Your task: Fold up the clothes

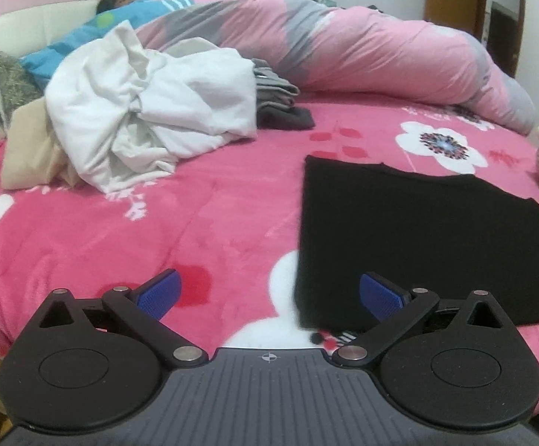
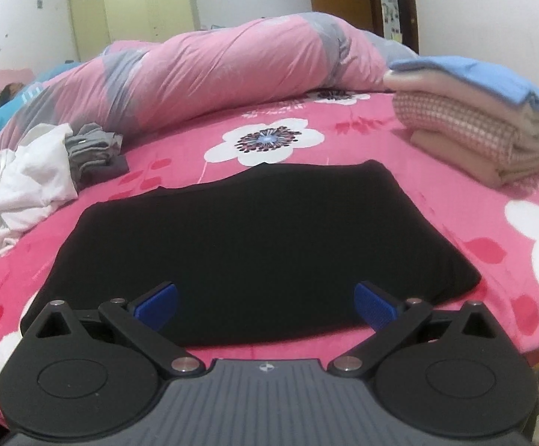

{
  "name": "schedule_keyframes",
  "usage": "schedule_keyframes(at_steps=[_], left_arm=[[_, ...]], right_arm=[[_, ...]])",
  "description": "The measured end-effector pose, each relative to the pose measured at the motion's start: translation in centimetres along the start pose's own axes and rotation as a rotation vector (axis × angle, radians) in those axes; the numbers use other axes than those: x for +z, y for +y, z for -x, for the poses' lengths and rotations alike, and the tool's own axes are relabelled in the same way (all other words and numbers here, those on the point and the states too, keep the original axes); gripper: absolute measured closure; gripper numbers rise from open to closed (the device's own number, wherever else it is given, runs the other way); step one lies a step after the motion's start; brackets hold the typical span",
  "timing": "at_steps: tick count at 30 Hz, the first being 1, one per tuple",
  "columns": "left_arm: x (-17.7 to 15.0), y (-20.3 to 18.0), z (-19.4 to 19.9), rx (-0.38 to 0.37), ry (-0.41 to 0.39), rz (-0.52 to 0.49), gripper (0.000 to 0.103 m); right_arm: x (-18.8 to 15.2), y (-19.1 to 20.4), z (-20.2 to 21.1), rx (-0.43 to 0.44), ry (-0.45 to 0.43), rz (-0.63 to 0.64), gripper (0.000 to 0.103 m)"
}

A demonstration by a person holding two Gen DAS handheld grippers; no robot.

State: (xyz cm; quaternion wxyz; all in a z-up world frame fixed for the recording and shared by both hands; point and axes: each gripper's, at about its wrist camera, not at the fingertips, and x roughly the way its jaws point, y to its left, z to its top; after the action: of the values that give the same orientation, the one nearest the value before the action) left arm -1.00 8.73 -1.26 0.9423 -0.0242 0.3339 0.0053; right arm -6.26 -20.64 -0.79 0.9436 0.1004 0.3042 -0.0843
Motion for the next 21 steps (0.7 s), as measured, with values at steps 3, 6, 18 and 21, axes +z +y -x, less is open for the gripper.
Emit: schedule_keyframes(at_steps=[3, 6, 18, 21], left_arm=[[0.0, -0.1, -0.2, 0.020, -0.003, -0.001, 0.000], [0.1, -0.3, -0.4, 0.050, -0.008, -0.002, 0.000], [1.1, -1.0, -1.5, 0.070, 0.023, 0.029, 0.000], [1.4, -1.4, -1.8, 0.072, 0.020, 0.021, 0.000]], right_arm=[[0.4, -0.8, 0.1, 0.014, -0.009, -0.023, 0.000], [0.4, -1.2, 0.3, -0.024, -0.043, -0.022, 0.000], [-0.2, -2.0, 0.4, 0.096, -0.083, 0.016, 0.000], [0.1, -2.2, 0.4, 0.096, -0.097, 0.019, 0.000]])
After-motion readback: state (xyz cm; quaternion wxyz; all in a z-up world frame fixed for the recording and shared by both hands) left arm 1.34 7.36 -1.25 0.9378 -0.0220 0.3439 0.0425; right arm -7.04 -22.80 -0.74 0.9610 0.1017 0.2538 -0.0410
